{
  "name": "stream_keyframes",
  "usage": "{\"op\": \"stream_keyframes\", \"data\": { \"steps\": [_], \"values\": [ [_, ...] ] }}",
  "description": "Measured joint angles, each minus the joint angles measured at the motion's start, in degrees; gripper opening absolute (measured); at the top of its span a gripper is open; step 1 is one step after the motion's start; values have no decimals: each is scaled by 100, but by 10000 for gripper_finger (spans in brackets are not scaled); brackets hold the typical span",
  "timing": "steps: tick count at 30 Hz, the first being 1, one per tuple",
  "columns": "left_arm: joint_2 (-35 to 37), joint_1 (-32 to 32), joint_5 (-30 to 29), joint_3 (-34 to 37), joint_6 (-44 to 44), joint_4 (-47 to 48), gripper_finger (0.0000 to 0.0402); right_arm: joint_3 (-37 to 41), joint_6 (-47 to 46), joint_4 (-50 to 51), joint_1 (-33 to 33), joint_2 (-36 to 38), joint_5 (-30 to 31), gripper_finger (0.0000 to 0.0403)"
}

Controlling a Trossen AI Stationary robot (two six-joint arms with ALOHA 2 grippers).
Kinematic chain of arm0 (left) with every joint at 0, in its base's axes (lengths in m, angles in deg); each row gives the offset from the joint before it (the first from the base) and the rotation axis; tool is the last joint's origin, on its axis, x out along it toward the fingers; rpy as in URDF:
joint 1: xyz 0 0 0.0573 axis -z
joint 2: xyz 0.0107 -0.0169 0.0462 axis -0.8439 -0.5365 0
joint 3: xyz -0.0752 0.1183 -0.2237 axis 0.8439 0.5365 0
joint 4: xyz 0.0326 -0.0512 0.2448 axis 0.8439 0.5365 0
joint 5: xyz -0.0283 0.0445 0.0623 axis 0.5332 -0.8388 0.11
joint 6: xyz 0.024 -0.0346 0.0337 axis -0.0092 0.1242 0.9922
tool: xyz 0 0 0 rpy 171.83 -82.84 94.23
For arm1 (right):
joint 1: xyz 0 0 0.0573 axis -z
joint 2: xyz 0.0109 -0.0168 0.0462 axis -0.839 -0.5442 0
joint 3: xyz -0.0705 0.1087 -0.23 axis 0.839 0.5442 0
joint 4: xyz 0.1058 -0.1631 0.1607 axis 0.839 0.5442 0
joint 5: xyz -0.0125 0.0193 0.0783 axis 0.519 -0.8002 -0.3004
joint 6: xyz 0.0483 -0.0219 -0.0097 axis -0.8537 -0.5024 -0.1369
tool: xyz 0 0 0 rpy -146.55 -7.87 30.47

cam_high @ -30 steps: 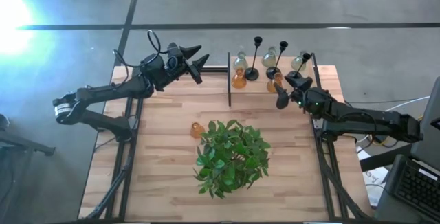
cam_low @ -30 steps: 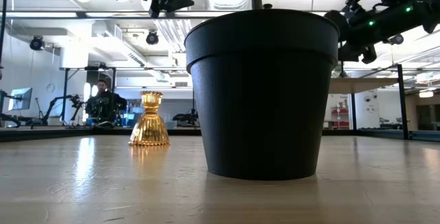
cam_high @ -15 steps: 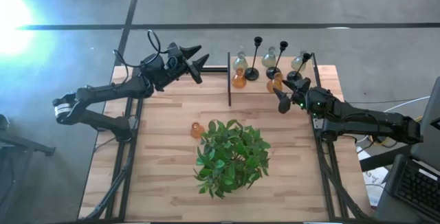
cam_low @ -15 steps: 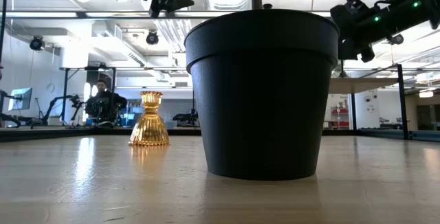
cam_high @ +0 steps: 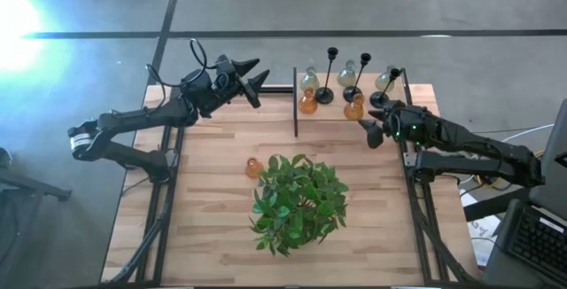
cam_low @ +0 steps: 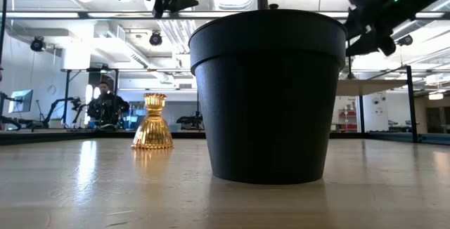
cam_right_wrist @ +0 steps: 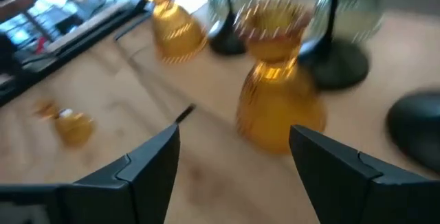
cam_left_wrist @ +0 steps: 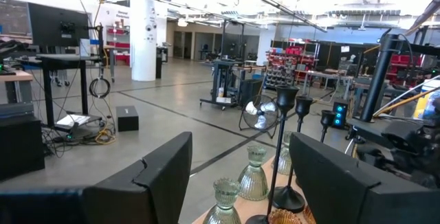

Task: Pick & Place candle stick holders
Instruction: Put the yellow glass candle holder on the shelf

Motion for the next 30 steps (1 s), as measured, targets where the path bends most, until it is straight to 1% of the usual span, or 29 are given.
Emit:
{"op": "stream_keyframes", "data": {
  "steps": [3, 9, 12, 15, 17, 19, 22, 26, 30],
  "values": [
    [1, 0, 0, 0, 2, 0, 248, -302, -438, 671, 0, -2, -492, 263],
    [18, -1, 46, 0, 44, 2, 248, -888, -1163, 1664, -1, -9, -1425, 250],
    [56, -4, 74, 0, 44, 18, 248, -1056, -1660, 1958, -45, -5, -1834, 243],
    [154, -4, 85, 0, 24, 377, 248, -1183, -2058, 2233, -188, 0, -2225, 236],
    [265, -4, 119, 0, -83, 837, 248, -1292, -2307, 2428, -347, 0, -2367, 232],
    [419, -4, 281, 0, -227, 1403, 248, -1420, -2563, 2486, -560, 0, -2384, 227],
    [691, -2, 733, 0, -527, 2534, 248, -1739, -2846, 2637, -907, -26, -2292, 224],
    [951, -2, 1544, -53, -658, 4375, 248, -2370, -2920, 2981, -1321, -205, -1719, 223],
    [929, 3, 2295, -261, -760, 6393, 248, -3034, -2739, 3451, -1677, -560, -1148, 223]
  ]
}}
